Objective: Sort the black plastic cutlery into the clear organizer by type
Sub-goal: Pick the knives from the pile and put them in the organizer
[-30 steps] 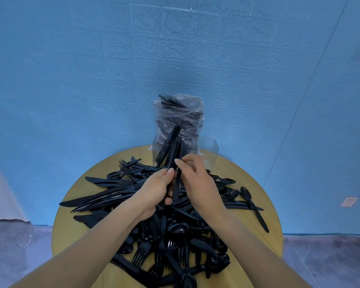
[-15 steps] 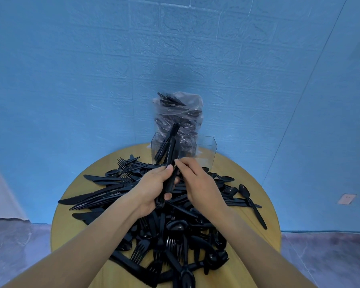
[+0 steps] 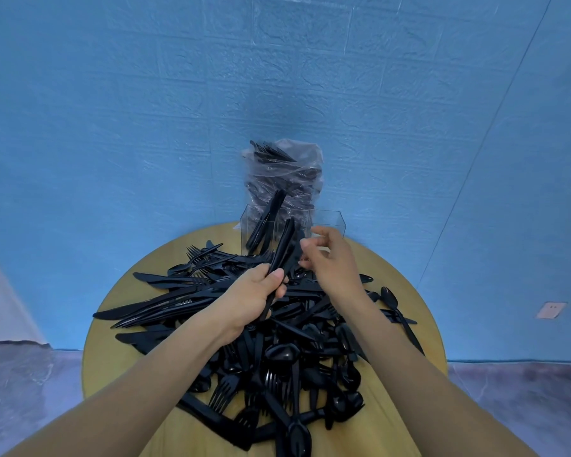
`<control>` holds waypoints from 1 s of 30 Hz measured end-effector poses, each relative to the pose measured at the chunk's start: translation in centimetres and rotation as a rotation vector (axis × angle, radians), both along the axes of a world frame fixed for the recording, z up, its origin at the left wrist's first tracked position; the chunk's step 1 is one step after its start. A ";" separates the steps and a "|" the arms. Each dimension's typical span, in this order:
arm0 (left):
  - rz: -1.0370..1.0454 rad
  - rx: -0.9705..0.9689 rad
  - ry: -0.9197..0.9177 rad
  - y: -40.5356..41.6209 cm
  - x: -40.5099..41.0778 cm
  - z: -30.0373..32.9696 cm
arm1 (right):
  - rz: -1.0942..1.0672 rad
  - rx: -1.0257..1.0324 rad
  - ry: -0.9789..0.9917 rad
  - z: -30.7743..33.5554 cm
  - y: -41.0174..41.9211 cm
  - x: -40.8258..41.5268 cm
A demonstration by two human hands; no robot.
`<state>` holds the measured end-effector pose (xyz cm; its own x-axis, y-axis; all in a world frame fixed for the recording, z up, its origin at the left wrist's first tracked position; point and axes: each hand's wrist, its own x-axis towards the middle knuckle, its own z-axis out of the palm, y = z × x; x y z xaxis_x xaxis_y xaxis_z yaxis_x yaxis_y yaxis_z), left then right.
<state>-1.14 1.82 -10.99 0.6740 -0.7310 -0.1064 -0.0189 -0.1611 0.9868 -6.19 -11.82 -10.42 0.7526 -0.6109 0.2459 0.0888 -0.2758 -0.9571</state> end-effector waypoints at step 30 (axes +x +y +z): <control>-0.138 -0.012 0.016 0.1 -0.2 -2.2 | 0.128 0.403 -0.206 -2.1 1.5 0.3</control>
<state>-1.32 1.95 -13.21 0.5656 -0.8177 -0.1072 -0.0237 -0.1461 0.9890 -5.87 -10.29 -12.47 0.7881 -0.5942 0.1607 0.2977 0.1395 -0.9444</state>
